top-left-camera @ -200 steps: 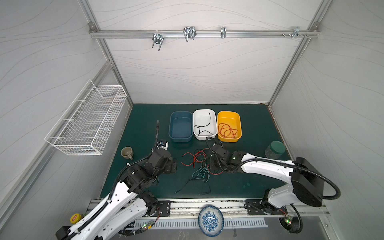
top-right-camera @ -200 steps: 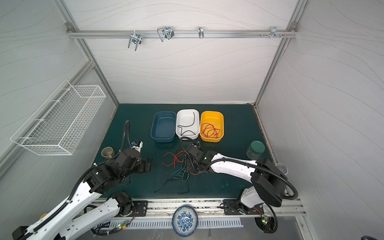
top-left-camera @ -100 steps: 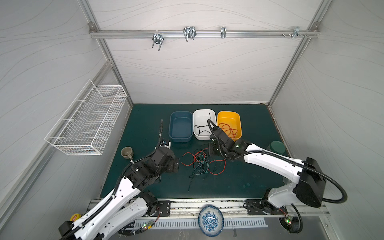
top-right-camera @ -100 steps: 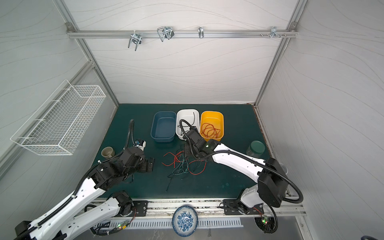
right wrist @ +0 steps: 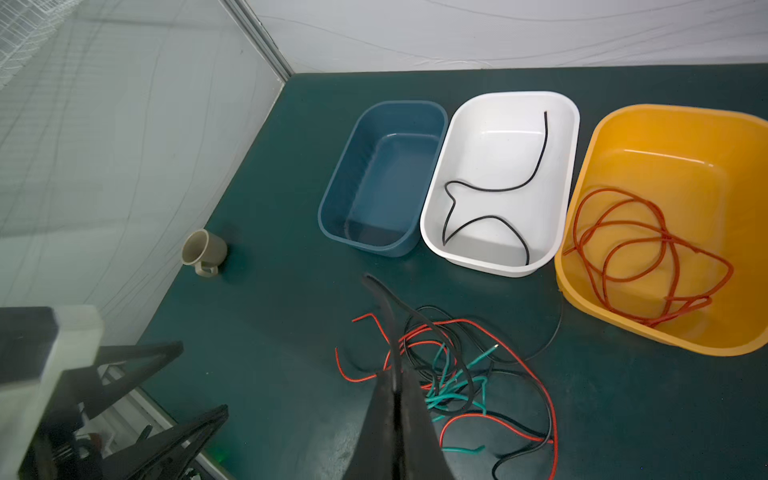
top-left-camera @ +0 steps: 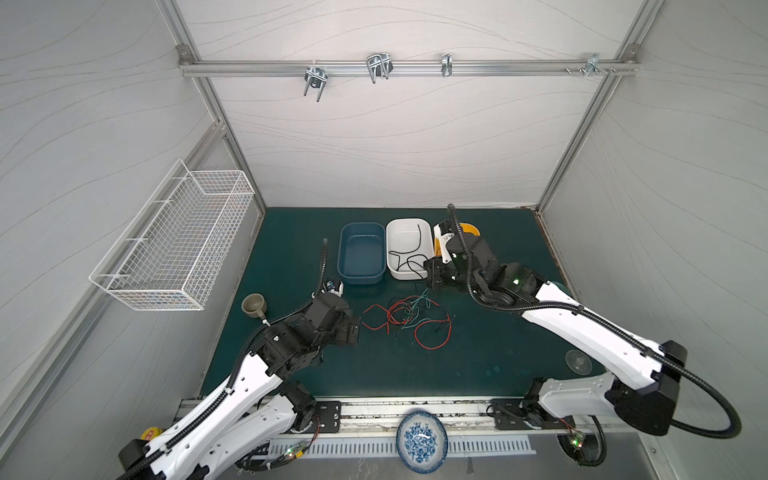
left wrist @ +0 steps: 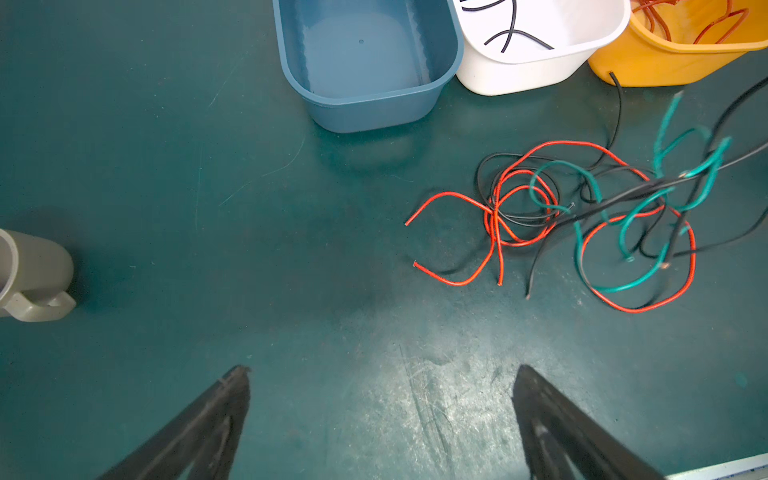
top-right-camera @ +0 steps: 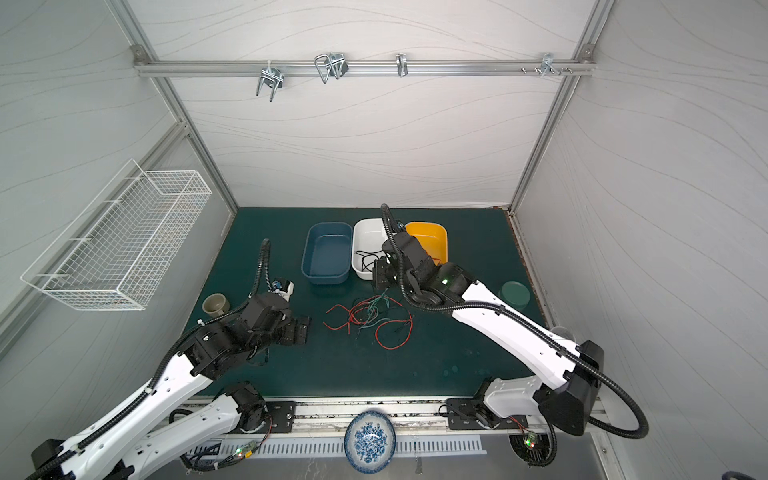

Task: Untangle the cables
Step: 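Grasp a black cable with the right gripper and lift it, then carry the black cable over the white bin with the right gripper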

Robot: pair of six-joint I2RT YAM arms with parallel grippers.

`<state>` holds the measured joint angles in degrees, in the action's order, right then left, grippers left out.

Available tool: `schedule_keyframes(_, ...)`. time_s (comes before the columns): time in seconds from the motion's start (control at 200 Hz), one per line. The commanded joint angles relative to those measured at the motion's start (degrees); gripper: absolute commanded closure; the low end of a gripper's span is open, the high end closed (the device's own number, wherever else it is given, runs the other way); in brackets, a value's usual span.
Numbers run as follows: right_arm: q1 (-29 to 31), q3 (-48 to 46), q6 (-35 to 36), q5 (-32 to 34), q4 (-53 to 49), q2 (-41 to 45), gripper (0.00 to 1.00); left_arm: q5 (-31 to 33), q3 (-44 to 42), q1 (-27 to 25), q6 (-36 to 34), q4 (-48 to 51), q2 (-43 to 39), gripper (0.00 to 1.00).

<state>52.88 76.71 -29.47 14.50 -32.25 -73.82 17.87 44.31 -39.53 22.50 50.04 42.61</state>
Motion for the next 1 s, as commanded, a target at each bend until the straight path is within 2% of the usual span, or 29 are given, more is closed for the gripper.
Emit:
schedule_keyframes(0.0, -0.24, 3.66, 2.94, -0.21, -2.81, 1.57, 1.0, -0.45, 0.6, -0.26, -0.62, -1.32, 0.31, 0.0)
schedule_keyframes(0.29, -0.31, 7.42, 7.32, -11.36, 0.75, 5.08, 1.0, -1.18, 0.6, -0.25, -0.64, -1.37, 1.01, 0.0)
schedule_keyframes(0.515, -0.32, 16.23, 10.67, -11.26, -4.44, 3.26, 1.0, -1.69, 0.6, -0.24, -0.61, -1.42, 1.75, 0.0)
schedule_keyframes(0.995, -2.16, 24.58, 16.45, -9.14, -6.59, -0.24, 1.0, -1.7, 0.77, -0.27, -0.53, -1.16, 2.12, 0.0)
